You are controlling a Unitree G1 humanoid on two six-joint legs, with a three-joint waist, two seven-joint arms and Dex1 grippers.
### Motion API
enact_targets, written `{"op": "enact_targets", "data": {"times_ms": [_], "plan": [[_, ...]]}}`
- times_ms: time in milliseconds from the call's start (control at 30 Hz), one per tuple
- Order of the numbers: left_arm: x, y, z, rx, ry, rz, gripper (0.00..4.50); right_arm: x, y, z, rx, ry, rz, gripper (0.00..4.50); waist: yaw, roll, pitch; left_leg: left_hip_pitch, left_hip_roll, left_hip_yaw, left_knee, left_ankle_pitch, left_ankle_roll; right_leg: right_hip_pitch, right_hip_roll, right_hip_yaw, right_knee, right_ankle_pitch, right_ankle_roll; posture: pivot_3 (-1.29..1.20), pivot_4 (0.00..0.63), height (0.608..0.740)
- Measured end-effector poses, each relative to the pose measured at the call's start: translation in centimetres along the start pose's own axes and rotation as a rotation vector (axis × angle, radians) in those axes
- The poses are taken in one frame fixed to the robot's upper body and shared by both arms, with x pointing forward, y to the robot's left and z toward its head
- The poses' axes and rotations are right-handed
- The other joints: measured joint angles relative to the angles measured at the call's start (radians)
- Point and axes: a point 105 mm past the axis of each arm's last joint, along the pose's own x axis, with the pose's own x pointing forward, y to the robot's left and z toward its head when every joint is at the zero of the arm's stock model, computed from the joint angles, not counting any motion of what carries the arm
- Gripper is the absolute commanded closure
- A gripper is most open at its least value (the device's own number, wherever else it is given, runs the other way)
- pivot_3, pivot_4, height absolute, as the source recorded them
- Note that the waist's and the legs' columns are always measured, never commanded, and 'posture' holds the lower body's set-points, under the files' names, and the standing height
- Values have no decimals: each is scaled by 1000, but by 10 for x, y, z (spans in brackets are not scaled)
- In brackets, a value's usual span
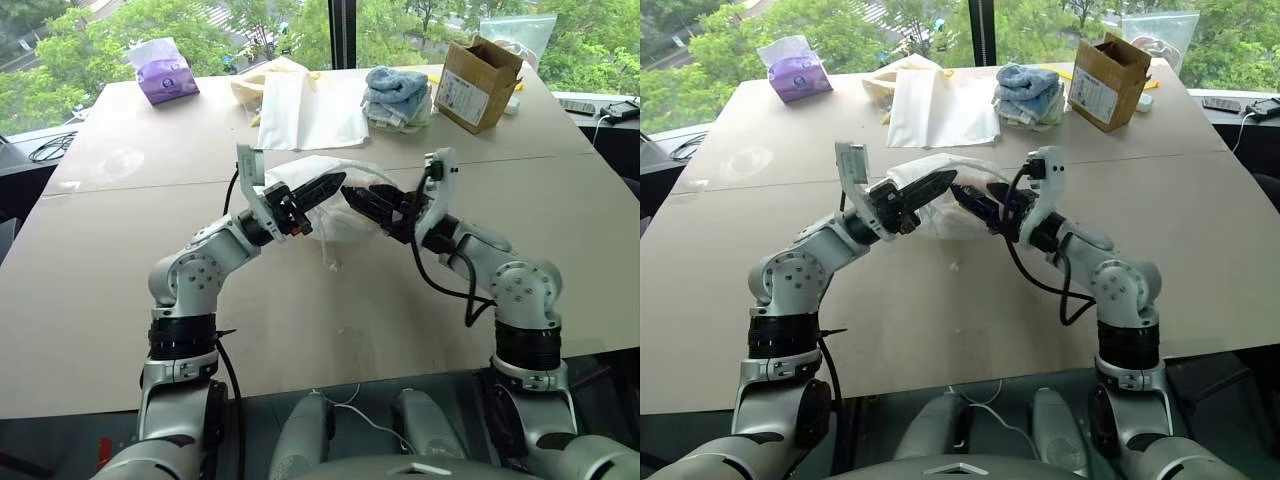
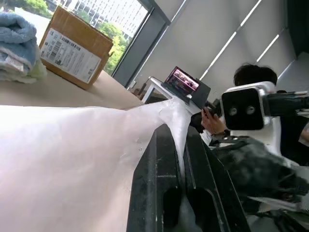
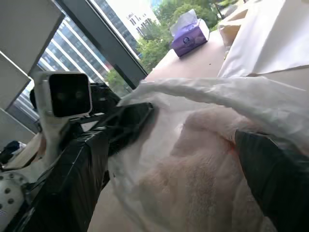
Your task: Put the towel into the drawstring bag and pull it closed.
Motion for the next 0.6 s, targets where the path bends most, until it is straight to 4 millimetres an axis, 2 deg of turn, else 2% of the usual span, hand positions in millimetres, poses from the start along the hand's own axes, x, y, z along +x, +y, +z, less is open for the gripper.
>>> {"op": "enact_targets", "data": {"times_ms": [100, 167, 333, 433, 533, 600], "plan": [[1, 1, 2, -3, -6, -3, 4500, -10, 0, 1, -51, 23, 13, 108, 7, 0, 0, 0, 0, 0, 0, 0, 0, 0, 0, 0, -1, 0, 0, 0, 150, 740], [5, -1, 5, 2, -16, -19, 4500, -21, -2, -11, -201, 150, 9, 108, 13, 0, 0, 0, 0, 0, 0, 0, 0, 1, 1, 0, -3, 0, 0, 0, 150, 740], [6, -1, 4, -4, -14, -29, 4500, -16, -11, -32, -454, 279, -17, 108, 14, 0, 0, -1, 0, 0, 0, 0, 0, 1, 1, 0, -3, 0, 0, 0, 150, 740], [7, -1, 5, -3, -14, -30, 4500, -11, -17, -35, -560, 294, -35, 108, 17, 0, 0, -1, 0, 0, 1, 0, 0, 2, 0, 0, -4, 0, 0, 0, 150, 740], [8, -2, 7, 2, -15, -35, 4500, -9, -32, -33, -665, 308, -98, 930, 20, -1, 0, -1, 0, -1, 1, 0, 0, 2, 0, -1, -4, 0, 0, 0, 150, 740], [8, -2, 6, 1, -15, -35, 4500, -7, -38, -31, -666, 282, -125, 1847, 19, -1, 0, -1, 0, -1, 1, 0, 0, 2, 0, -1, -4, 0, 0, 0, 150, 740]]}}
